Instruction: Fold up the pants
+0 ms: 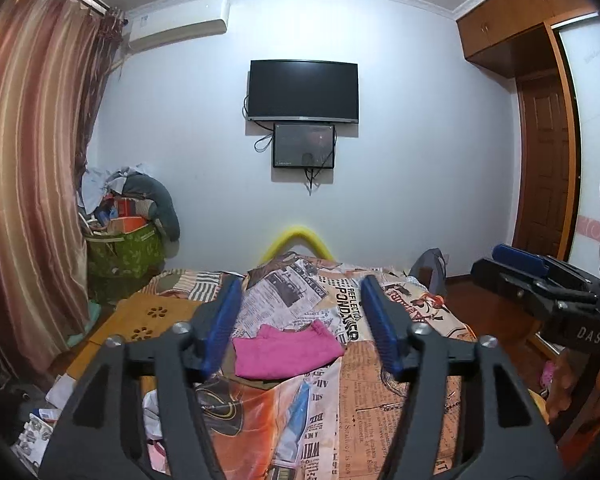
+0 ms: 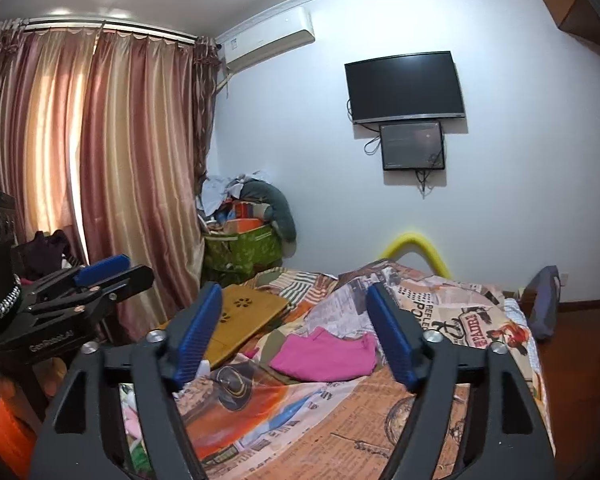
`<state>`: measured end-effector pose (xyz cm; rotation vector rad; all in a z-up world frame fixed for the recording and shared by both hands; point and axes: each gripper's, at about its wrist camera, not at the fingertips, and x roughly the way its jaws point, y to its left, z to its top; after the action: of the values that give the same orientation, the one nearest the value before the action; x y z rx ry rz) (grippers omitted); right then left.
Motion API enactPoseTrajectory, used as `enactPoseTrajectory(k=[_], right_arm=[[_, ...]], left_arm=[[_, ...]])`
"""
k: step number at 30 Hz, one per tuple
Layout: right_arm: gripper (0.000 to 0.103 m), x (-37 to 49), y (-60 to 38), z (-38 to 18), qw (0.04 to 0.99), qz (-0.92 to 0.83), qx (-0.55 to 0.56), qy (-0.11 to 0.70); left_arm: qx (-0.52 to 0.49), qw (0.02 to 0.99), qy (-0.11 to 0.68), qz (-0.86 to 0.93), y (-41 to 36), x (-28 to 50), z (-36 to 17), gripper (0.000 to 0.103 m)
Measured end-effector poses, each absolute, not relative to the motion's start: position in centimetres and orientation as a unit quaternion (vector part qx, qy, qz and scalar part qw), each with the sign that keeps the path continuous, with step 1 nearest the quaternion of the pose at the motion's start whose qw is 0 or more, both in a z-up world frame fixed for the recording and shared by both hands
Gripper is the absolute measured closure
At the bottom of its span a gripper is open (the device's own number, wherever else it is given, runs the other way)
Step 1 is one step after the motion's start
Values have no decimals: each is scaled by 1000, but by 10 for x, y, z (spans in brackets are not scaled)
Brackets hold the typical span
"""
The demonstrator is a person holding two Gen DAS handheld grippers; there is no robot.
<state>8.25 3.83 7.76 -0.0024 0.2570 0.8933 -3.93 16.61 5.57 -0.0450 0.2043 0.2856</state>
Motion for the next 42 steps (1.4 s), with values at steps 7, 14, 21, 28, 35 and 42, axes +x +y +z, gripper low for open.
enactPoseTrajectory(k=[7,14,21,28,35,42], right_arm=[[0,82,31,75,898,422,12,125],[0,75,28,72,900,418,11,124],[0,72,24,68,900,416,14,128],[0,73,23,66,901,412,13,135],[0,73,23,67,901,409,12,141],[0,71,23,69,903,405,8,141]], left_arm=[[-8,984,89,155,158,-47,52,6],[-15,984,90,153,156,-49,48,1],[-21,984,93,150,158,-43,47,1],[-21,984,96,150,158,-40,44,1],[-17,984,102,148,157,-37,40,1],[-17,984,103,144,156,-37,39,1]])
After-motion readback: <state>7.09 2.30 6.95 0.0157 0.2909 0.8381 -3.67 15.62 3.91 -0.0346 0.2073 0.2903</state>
